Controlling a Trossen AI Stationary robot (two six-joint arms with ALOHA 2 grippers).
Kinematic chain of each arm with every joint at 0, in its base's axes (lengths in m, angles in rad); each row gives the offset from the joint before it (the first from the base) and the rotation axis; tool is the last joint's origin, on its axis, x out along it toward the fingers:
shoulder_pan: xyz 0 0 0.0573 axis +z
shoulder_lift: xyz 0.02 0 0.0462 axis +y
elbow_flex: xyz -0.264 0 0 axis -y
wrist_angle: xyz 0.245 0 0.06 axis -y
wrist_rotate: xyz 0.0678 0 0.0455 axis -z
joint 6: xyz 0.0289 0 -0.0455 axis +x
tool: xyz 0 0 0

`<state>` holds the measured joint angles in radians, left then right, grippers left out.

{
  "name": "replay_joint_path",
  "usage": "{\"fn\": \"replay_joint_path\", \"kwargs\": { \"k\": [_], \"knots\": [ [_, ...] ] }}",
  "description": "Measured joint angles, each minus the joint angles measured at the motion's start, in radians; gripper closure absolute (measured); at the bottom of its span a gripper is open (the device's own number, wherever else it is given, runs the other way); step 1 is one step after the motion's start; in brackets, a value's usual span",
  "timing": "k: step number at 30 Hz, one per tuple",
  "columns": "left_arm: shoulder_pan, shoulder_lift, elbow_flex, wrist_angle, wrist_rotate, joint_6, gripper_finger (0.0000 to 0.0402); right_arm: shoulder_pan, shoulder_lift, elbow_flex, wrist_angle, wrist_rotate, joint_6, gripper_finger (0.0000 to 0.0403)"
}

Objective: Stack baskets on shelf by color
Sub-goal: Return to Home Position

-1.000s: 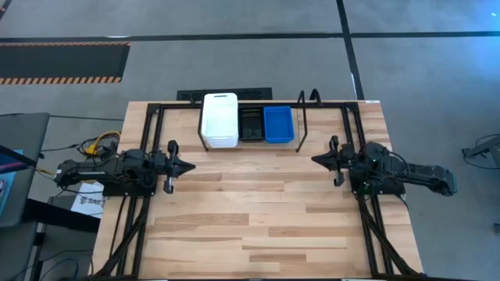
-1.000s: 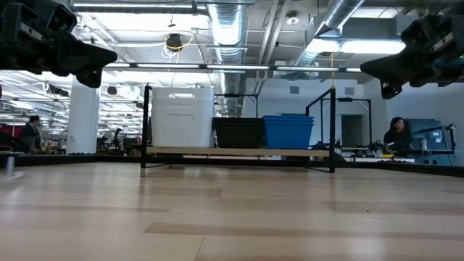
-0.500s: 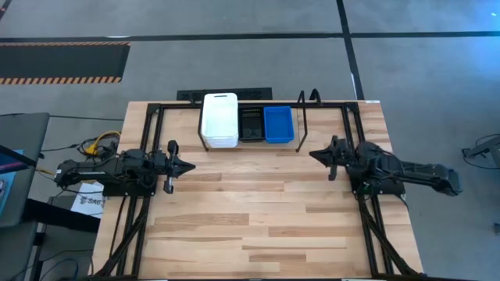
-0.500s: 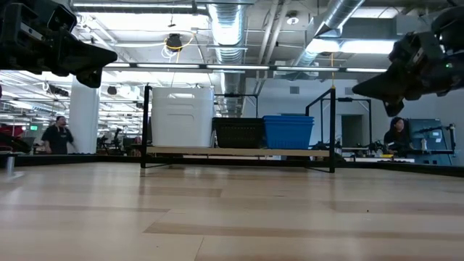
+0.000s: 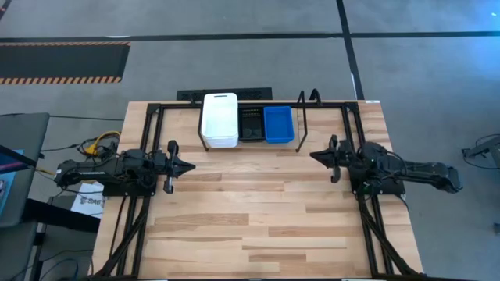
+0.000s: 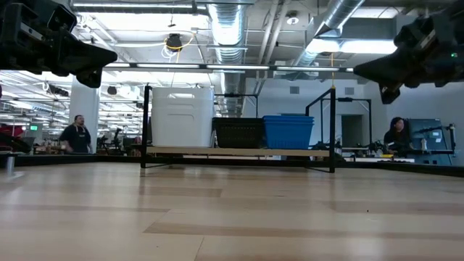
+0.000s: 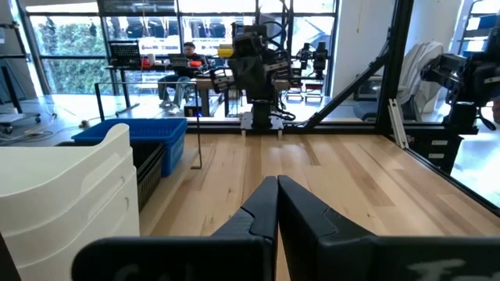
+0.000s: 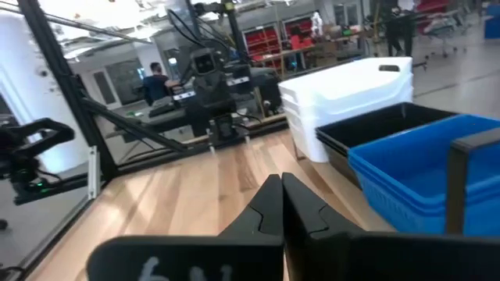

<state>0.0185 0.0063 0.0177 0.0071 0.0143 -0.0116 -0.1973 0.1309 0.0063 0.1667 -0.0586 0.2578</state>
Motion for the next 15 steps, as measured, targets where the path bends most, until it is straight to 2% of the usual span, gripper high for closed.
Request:
{"fn": "replay_joint_path", "kwargs": {
  "k": [8,15],
  "knots": [
    [0.0,0.0,0.0,0.0,0.0,0.0,0.0401,0.05,-0.129,0.0,-0.056,0.001,-0.075,0.0392],
    [0.0,0.0,0.0,0.0,-0.001,0.0,0.0401,0.081,-0.127,0.0,-0.062,0.011,-0.133,0.0389]
  ]
}}
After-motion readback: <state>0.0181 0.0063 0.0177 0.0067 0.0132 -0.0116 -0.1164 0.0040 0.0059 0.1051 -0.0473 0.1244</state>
